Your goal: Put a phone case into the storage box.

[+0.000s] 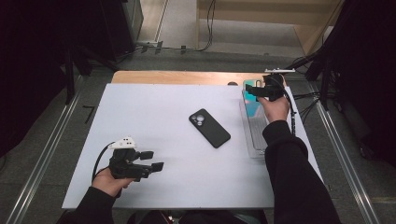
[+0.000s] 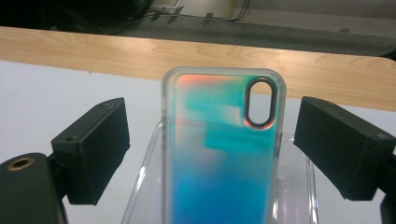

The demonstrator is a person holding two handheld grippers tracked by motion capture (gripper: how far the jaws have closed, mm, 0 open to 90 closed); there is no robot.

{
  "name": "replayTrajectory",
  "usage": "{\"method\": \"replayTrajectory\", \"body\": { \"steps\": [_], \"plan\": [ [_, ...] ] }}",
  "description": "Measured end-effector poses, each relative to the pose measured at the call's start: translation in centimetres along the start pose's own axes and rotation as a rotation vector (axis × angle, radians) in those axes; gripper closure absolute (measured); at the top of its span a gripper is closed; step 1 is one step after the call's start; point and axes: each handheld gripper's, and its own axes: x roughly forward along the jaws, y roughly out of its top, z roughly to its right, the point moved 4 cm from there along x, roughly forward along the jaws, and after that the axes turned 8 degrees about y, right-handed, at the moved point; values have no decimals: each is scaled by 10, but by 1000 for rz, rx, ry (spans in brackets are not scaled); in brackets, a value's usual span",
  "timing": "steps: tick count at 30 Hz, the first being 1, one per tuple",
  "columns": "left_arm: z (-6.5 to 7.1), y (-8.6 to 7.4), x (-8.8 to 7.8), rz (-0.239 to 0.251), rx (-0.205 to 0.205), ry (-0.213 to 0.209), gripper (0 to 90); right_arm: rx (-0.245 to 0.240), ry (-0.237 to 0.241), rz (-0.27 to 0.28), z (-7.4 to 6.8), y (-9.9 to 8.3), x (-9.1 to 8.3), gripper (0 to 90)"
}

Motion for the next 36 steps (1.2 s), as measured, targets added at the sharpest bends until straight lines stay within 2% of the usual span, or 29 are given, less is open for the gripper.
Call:
{"method": "replayTrajectory", "body": {
  "steps": [2,7,12,15,21,24,36],
  "plan": [
    [-1,1,0,0,-4,3,308,-13,12,-13,-3,-1,-7,89],
    [-3,5,1,-3,-24,-3,307,-36,77,-42,-14,-5,-23,90],
    [-5,8,3,-10,-27,-7,307,-51,113,-49,-24,-11,-38,91],
    [-6,9,4,-18,-29,-5,307,-54,153,-59,-30,-16,-46,91],
    [-9,12,6,-27,-35,-10,307,-74,201,-52,-44,-24,-60,94],
    [-10,13,7,-32,-32,-13,307,-68,252,-45,-51,-27,-67,117],
    [-13,16,10,-47,-26,-23,306,-119,323,-83,-73,-49,-82,118]
  ]
}}
